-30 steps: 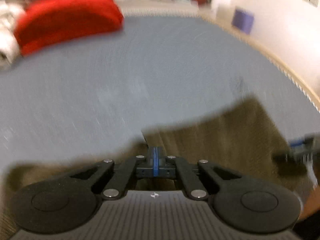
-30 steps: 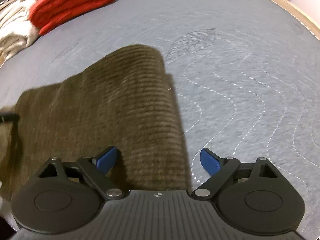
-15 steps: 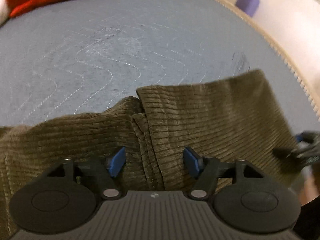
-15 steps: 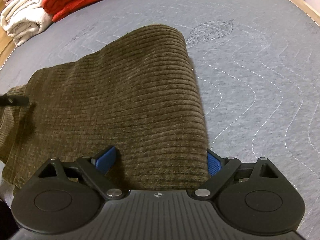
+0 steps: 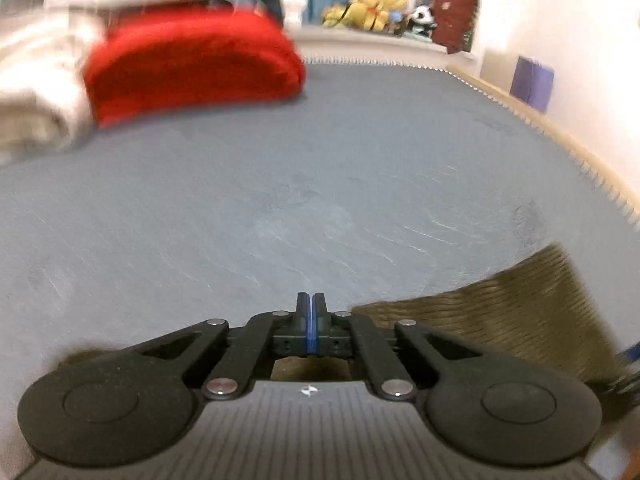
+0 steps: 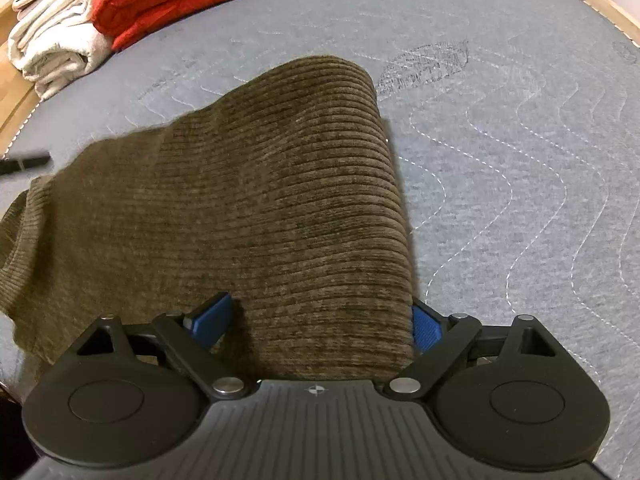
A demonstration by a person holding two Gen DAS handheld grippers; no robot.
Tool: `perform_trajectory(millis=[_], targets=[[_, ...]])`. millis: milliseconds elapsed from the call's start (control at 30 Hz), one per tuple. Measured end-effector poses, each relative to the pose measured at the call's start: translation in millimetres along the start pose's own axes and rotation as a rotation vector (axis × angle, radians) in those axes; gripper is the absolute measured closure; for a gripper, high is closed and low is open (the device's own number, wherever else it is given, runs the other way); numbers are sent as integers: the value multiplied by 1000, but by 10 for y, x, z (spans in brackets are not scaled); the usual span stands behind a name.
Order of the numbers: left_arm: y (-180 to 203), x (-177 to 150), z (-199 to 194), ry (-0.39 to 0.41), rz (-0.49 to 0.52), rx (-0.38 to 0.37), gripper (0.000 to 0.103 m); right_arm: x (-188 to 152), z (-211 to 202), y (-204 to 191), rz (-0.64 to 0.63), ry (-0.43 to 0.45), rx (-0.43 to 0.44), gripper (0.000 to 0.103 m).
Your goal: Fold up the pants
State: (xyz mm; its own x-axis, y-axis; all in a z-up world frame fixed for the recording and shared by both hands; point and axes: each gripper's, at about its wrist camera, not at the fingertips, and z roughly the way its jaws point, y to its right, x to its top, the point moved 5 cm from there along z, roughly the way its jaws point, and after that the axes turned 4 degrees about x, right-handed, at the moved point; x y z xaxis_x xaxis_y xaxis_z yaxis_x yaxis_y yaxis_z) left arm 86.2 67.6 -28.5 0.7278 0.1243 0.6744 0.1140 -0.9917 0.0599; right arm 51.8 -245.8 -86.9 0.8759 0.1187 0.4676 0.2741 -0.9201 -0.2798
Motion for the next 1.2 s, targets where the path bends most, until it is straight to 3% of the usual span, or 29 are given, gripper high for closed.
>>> perform_trajectory(millis=[33,67,133,267,333,433,500,567,767,867,900,967,1200], targets=[[-52,-67,104,-62,-69,-55,103,-3,8,5,0,-2,-2,11],[-91,-135,167,-92,-110,-48,103,-9,17,5,-2,-7,-4,11],[-36,-141,169,-77,-53,-9,101,-26,46,20,3,-17,-5,11],[149,-89,12,-18,43,-71,78,-32,49,35,9,-22,-5,12],[264,-99,9,-13,62,-86,76,-38,42,14,-3,-19,-8,19],[319,-117,-10,1,82,-87,76,-26,-24,-25,-10,8,-26,46],[336,-91,-71,13,62,-99,74,24,-126,-73,0,40,-24,73],[297,-54,-135,20,14,-135,70,90,-272,-194,-18,90,-3,78],[174,-14,-284,-39,-185,-367,46,111,-660,-1093,-297,276,83,81],[266,-53,-273,-104,-229,-492,36,-38,-601,-1534,-464,306,99,81],[314,-63,-272,-118,-224,-518,26,-94,-557,-1644,-514,305,94,81],[450,-92,-250,-144,-191,-544,19,-185,-481,-1826,-599,306,72,81],[939,-142,-167,-164,-95,-587,19,-281,-349,-2122,-730,306,23,81]])
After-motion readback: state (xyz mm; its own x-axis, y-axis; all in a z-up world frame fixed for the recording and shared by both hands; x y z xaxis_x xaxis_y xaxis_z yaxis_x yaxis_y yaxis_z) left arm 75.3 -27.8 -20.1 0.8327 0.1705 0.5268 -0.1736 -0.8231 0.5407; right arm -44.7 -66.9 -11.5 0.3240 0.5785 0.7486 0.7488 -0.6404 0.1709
